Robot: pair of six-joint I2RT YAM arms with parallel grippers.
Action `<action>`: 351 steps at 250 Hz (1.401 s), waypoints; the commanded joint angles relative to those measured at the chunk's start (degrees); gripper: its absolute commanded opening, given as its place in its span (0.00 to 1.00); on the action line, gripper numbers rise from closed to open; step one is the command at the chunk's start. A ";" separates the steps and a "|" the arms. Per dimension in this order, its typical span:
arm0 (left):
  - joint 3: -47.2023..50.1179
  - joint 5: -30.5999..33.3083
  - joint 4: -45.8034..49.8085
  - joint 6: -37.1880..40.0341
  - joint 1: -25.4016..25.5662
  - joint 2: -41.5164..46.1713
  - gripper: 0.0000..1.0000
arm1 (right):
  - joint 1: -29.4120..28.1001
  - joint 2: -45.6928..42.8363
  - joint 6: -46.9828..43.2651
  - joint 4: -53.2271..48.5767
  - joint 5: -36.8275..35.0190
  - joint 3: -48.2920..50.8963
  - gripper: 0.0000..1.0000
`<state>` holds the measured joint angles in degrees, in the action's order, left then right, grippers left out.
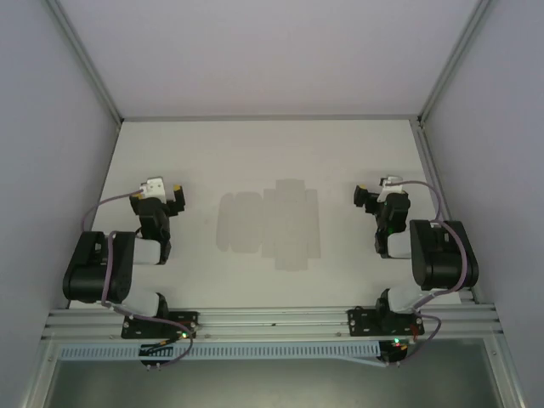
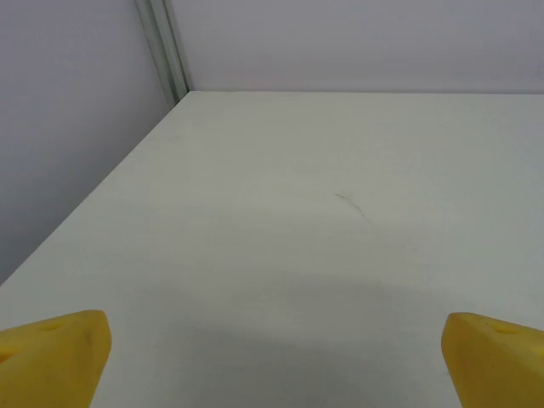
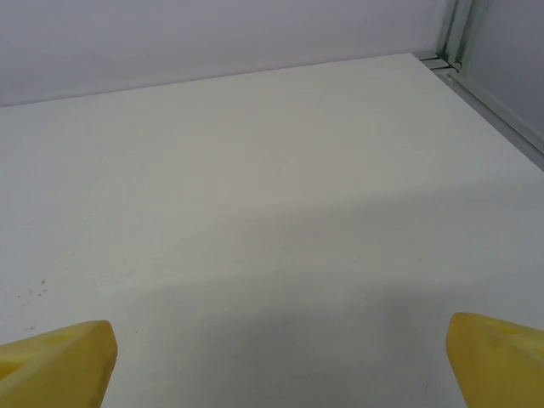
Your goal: Assemble paper box
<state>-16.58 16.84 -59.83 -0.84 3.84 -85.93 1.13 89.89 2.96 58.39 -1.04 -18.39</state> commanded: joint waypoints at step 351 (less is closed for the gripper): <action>-20.02 -17.94 50.08 -19.25 3.83 18.16 1.00 | -13.98 -26.60 18.46 -73.76 -2.06 -23.79 0.86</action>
<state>-33.15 10.48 -27.94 -9.63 4.69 -69.71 -7.70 63.13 9.93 12.95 -5.87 -37.01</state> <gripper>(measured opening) 0.997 0.918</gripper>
